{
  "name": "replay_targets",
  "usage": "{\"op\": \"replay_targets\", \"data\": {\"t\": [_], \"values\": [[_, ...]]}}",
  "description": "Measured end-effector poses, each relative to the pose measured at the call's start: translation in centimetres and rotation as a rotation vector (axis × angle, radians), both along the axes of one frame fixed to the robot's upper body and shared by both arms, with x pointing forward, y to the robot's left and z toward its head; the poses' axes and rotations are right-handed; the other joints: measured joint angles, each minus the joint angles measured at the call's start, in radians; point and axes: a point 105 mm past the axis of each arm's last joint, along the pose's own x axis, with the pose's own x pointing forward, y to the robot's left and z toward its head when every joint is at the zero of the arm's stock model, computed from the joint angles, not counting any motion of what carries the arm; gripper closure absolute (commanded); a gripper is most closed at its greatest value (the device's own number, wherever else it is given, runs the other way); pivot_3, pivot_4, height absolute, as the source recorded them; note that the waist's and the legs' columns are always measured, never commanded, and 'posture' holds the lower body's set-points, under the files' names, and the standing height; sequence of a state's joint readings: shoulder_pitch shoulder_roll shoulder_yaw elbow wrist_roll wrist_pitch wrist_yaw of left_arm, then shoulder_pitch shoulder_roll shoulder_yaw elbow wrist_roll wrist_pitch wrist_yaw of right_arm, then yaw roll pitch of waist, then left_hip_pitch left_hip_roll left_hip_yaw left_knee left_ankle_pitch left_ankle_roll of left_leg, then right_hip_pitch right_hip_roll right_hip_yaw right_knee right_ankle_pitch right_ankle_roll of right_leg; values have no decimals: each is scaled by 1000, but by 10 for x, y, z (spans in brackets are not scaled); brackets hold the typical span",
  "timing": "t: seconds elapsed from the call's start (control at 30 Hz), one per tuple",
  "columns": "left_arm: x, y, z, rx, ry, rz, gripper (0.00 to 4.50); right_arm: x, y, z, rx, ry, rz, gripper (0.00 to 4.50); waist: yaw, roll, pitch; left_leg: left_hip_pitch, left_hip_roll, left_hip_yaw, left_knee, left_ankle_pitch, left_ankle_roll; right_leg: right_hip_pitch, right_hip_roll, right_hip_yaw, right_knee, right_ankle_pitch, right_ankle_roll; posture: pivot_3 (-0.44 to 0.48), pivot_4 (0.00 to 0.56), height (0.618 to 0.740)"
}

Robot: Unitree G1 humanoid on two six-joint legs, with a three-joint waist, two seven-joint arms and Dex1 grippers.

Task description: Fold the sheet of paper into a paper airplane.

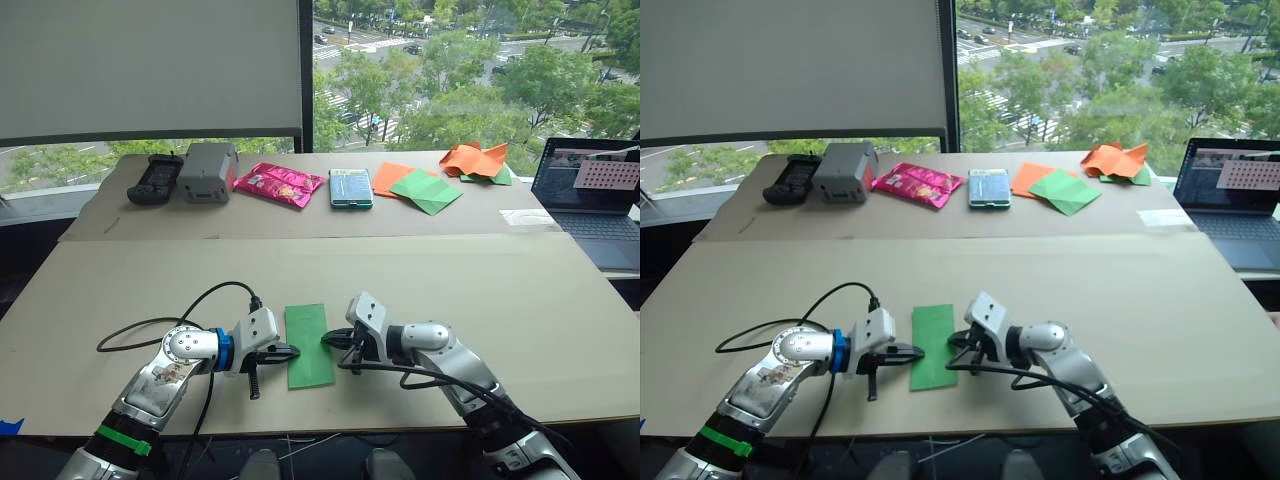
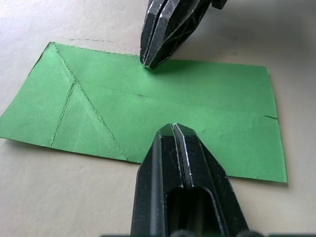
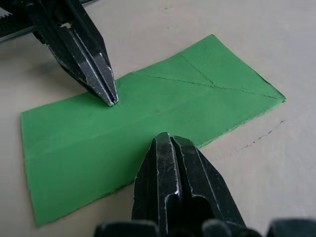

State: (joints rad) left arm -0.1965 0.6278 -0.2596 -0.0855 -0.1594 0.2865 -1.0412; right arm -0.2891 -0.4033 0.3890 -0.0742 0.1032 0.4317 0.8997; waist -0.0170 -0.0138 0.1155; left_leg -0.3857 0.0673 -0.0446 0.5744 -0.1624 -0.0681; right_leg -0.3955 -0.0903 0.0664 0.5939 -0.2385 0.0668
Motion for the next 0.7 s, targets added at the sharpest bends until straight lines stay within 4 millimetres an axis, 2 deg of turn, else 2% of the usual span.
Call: {"op": "replay_targets", "data": {"t": [0.13, 0.57, 0.7], "values": [[1, 0, 0, 1, 1, 2, 4500, -15, 2, -2, -17, 23, 44, 4473, -1, -1, 0, 0, 0, 0, 0, 0, 0, 0, 0, 0, 0, 0, 0, 0, 150, 718], [0, 0, 0, 0, 2, 1, 4500, -40, -3, -4, -47, 67, 141, 4473, 1, -4, 0, 0, 0, 0, 0, -1, -1, 0, -1, 0, -1, -2, 0, 0, 150, 718], [0, 0, 0, 0, 2, -1, 4500, -42, -3, -4, -47, 72, 148, 4473, 1, -5, 1, 1, 0, 0, 0, -1, -2, 0, -1, 0, -2, -2, 0, 0, 150, 718]]}}
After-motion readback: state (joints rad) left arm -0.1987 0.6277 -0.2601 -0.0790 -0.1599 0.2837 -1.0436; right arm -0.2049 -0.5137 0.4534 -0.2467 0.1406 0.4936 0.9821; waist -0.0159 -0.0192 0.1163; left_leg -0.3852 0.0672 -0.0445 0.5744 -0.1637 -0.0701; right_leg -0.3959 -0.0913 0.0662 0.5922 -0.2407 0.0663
